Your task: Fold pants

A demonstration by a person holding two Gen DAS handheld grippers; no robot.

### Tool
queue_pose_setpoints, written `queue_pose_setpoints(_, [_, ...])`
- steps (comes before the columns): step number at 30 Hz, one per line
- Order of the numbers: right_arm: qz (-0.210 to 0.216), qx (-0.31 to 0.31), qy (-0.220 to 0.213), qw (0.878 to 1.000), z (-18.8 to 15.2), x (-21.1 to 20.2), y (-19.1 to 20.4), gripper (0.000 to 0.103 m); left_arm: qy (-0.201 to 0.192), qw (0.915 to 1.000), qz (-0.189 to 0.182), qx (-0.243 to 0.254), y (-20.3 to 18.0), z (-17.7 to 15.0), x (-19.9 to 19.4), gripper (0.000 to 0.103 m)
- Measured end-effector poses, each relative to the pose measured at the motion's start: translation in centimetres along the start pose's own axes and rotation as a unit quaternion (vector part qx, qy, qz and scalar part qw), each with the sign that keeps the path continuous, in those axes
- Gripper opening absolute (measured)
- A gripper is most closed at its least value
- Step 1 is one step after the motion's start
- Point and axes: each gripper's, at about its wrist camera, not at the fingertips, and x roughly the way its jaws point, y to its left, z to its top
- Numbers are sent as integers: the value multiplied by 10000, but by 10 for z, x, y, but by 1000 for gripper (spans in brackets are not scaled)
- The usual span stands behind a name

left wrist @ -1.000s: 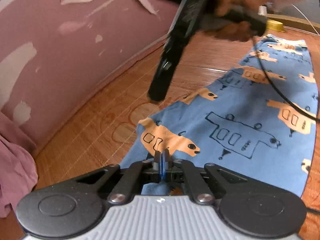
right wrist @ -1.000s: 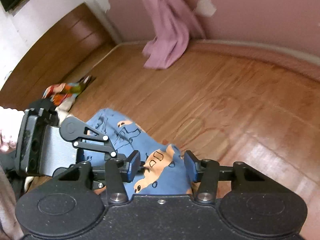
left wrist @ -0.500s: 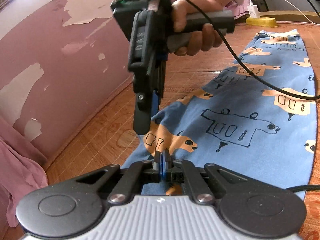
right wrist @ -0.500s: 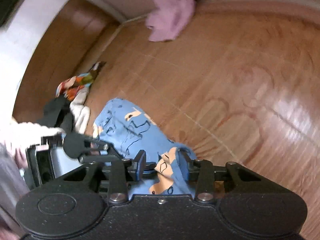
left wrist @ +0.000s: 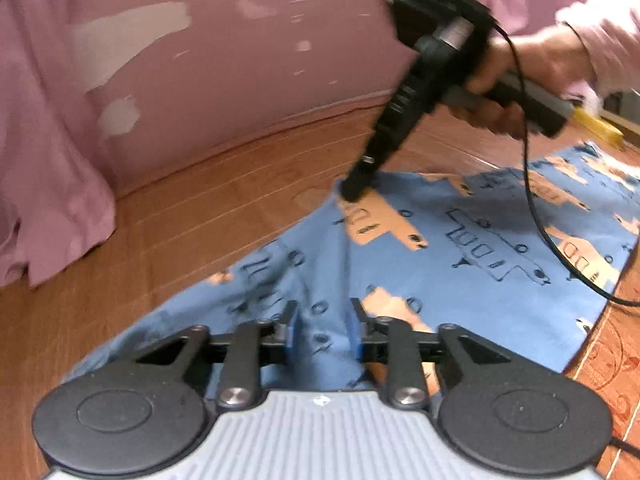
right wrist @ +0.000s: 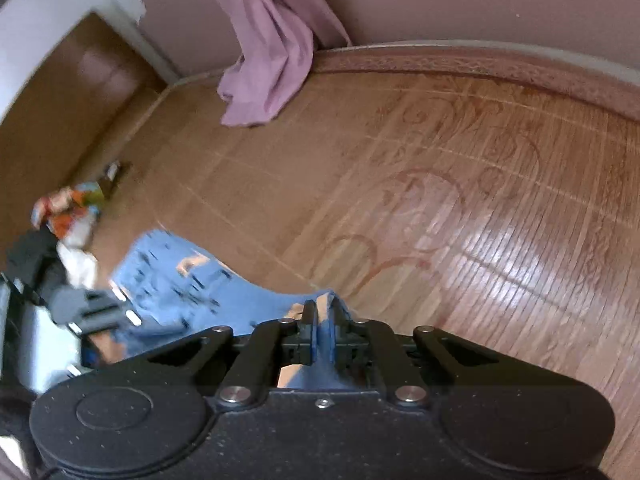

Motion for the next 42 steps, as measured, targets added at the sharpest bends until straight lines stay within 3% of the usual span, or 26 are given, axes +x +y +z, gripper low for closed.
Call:
queue_pose_setpoints(1, [-55, -49, -37, 10000, 0, -5, 0, 11, 35, 10000, 61, 17, 0, 0, -2, 39])
queue_pose_setpoints(2, [-310, -140, -145, 9993, 0, -13, 2, 31, 98, 9999, 119, 36, -1, 3, -3, 40])
queue_pose_setpoints(4, [-650, -434, -412, 9961, -6, -40, 7, 34, 234, 9995, 222, 22, -3, 7, -6, 41])
queue_pose_setpoints(7, [-522, -418, -574, 9961, -35, -85, 18, 34, 198, 9994, 249, -152, -8, 12, -12, 43])
queue_pose_setpoints(10, [-484, -64, -660, 9966, -94, -116, 28, 35, 208, 9990, 171, -365, -12, 16, -13, 52])
queue_pose_setpoints(14, [-689, 1107, -921, 9872, -197, -149, 19, 55, 446, 9970, 406, -485, -17, 10, -11, 65])
queue_pose_setpoints(16, [-953, 1817, -1210, 9712, -248, -165, 11, 56, 566, 9954, 526, -573, -10, 9, -13, 78])
queue_pose_setpoints(18, [-1071, 2455, -1756, 9473, -293, -189, -1, 52, 671, 9931, 705, -652, -2, 5, -15, 87])
queue_pose_setpoints(20, [-1401, 2986, -2230, 9173, -327, -213, -5, 59, 844, 9895, 730, -915, 10, 3, -18, 87])
queue_pose_setpoints(21, [-1602, 3159, -2465, 9021, -341, -224, -5, 62, 948, 9867, 809, -1047, 14, 5, -20, 82])
queue_pose_setpoints(22, [-1807, 3279, -2673, 8879, -354, -234, -2, 70, 1031, 9836, 898, -1174, 16, 9, -23, 75])
queue_pose_setpoints(25, [-2494, 3236, -3196, 8550, -382, -258, 10, 82, 714, 9841, 866, -1375, 5, 36, -37, 78])
queue_pose_setpoints(29, [-3656, 2878, -3126, 8281, -390, -271, 10, 84, 225, 9961, 178, -830, -50, 100, -28, 82])
queue_pose_setpoints(31, [-4058, 2588, -2976, 8245, -391, -270, 10, 84, 197, 9980, -358, -492, -90, 136, -9, 80])
queue_pose_setpoints(33, [-4274, 2391, -2830, 8246, -397, -270, 6, 84, 284, 9945, -996, -126, -136, 174, 17, 75])
queue_pose_setpoints(35, [-4244, 2485, -2781, 8251, -404, -267, 0, 88, 467, 9852, -1617, 316, -187, 208, 44, 73])
queue_pose_setpoints(37, [-4065, 2719, -2820, 8254, -409, -273, -8, 94, 625, 9730, -2007, 953, -237, 233, 68, 74])
queue_pose_setpoints(40, [-3978, 2685, -2932, 8269, -414, -277, -12, 102, 845, 9460, -2436, 1966, -301, 253, 96, 86])
queue_pose_setpoints(42, [-3913, 2684, -2981, 8282, -414, -279, -11, 102, 1032, 9286, -2528, 2514, -333, 254, 112, 86])
